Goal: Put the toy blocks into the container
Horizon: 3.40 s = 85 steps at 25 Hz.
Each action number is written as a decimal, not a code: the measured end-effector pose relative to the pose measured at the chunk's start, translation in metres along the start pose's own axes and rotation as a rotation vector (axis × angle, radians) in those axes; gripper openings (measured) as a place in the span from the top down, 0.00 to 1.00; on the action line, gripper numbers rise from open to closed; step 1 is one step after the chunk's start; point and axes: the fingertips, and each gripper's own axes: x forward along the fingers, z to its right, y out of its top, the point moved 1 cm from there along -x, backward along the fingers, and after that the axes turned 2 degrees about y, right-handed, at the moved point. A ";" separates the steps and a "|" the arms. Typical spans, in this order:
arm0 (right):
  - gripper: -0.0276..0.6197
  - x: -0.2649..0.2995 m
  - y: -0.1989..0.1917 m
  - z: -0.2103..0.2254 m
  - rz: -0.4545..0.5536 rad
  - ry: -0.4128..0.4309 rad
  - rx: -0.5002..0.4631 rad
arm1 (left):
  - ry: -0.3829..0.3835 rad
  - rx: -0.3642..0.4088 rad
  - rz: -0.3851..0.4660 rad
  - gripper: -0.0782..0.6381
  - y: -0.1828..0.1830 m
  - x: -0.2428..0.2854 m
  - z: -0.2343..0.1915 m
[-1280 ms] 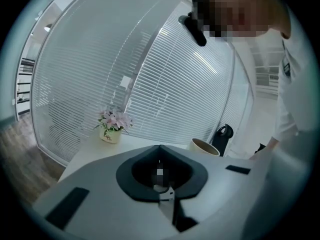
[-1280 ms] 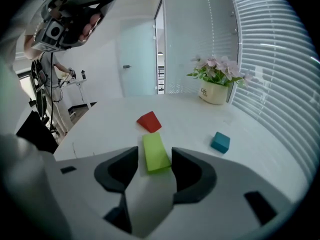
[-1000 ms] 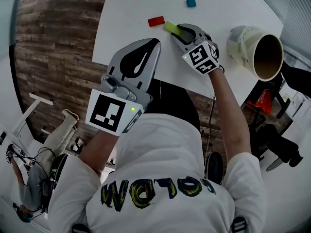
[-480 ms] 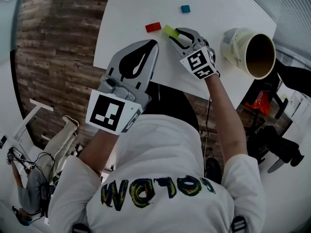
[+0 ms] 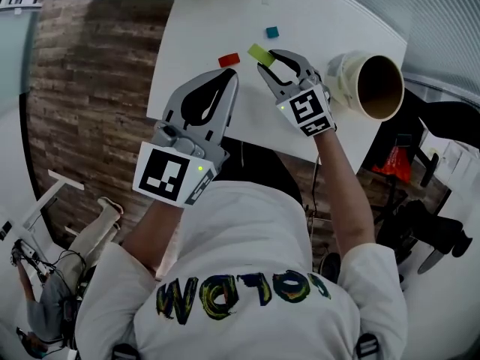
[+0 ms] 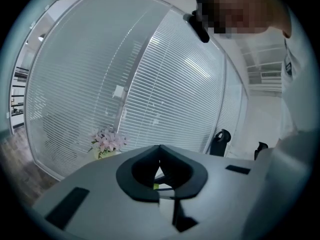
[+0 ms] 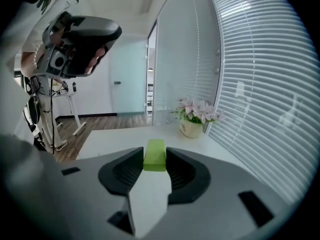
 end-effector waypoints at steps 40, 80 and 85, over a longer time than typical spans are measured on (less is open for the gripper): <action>0.73 -0.199 0.161 0.024 0.318 -0.290 -0.060 | -0.111 0.097 0.121 0.87 0.100 0.003 0.083; 0.73 -0.322 -0.016 0.108 0.104 -0.659 0.168 | -0.386 0.139 0.023 0.87 0.066 0.079 0.203; 0.73 -0.305 -0.043 0.120 0.044 -0.647 0.201 | -0.379 0.141 0.017 0.87 0.063 0.076 0.199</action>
